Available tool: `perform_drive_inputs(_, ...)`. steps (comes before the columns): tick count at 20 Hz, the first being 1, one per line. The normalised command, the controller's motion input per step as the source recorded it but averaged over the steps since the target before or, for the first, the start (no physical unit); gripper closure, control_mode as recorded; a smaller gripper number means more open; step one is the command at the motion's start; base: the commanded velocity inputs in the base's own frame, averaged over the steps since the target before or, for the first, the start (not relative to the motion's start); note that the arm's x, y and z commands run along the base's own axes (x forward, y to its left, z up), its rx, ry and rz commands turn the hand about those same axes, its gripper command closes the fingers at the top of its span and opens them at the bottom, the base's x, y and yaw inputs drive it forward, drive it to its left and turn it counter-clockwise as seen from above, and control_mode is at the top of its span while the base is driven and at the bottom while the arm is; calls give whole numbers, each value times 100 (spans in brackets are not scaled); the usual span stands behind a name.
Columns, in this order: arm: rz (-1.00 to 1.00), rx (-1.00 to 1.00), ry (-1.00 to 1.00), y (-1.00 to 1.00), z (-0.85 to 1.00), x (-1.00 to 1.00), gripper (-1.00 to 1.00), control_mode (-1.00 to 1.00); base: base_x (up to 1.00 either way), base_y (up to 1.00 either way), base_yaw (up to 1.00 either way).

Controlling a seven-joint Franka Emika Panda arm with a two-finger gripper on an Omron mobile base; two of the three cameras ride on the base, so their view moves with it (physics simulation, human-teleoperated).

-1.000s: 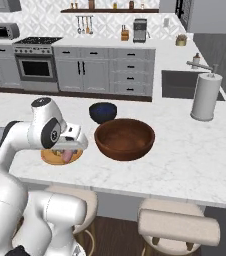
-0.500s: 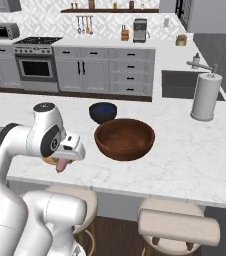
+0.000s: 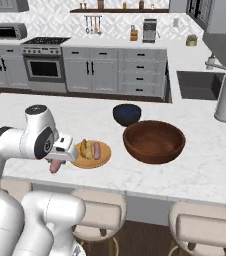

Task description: Place one bun and one sausage from the bowl on each plate.

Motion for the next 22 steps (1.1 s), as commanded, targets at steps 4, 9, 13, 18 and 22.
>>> perform_drive_inputs(4, 0, 0, 0, 0, 0, 0, 100, 100, 0, 100, 0)
perform_drive_inputs(9, 0, 0, 0, 0, 0, 0, 100, 100, 7, 100, 0)
perform_drive_inputs(13, 0, 0, 0, 0, 0, 0, 100, 100, 11, 79, -17)
perform_drive_inputs(18, 0, 0, 0, 0, 0, 0, 100, 100, 25, 25, -1)
perform_drive_inputs(22, 0, 0, 0, 0, 0, 0, 100, 100, 80, 35, 0)
